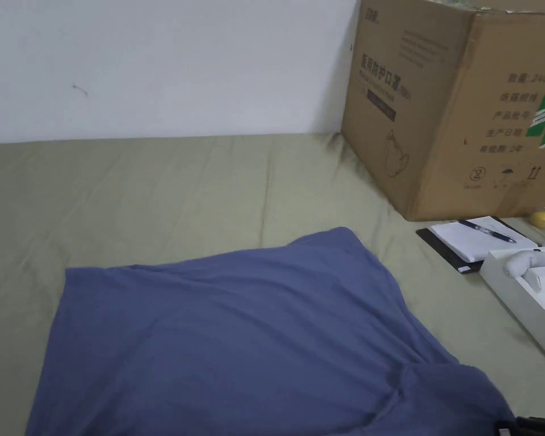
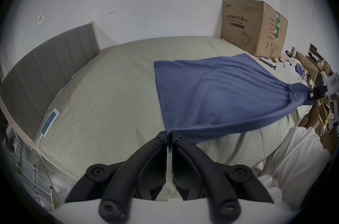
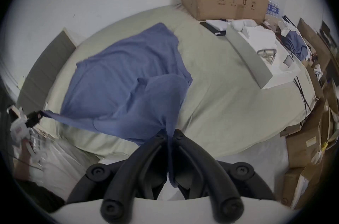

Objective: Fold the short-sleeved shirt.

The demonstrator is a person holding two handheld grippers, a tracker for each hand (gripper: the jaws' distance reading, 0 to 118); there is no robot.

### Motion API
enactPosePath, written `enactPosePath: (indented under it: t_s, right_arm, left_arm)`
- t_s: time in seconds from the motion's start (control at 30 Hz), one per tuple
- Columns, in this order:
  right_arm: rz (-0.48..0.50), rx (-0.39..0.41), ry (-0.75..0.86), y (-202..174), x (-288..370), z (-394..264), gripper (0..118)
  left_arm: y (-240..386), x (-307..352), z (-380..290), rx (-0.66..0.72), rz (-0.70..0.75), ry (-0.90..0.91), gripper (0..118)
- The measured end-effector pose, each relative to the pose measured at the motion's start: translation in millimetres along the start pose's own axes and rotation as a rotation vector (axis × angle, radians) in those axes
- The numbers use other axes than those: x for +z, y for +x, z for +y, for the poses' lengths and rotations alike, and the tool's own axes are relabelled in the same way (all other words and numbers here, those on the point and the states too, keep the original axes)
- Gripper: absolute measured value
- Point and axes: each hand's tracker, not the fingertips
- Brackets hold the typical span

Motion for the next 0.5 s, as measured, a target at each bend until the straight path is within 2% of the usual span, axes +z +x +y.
enactPosePath:
  t_s: [0.1, 0.27, 0.37, 0.47, 0.5]
  right_arm:
    - [-0.026, -0.010, -0.033, -9, -3, 42, 5]
    - [0.023, -0.035, -0.059, -25, -51, 121, 5]
    - [0.004, -0.012, -0.084, -34, -80, 139, 5]
    - [0.003, 0.003, -0.111, -41, -94, 133, 5]
    - [0.005, 0.007, -0.119, -43, -97, 128, 5]
  left_arm:
    - [-3, -19, 36, 0.006, 0.019, 0.015, 3]
    - [-19, -96, 72, 0.079, -0.030, -0.005, 0]
    - [-19, -121, 76, 0.103, -0.027, -0.034, 0]
    - [-25, -107, 66, 0.166, -0.104, -0.007, 0]
    - [-27, -100, 62, 0.171, -0.117, -0.016, 11]
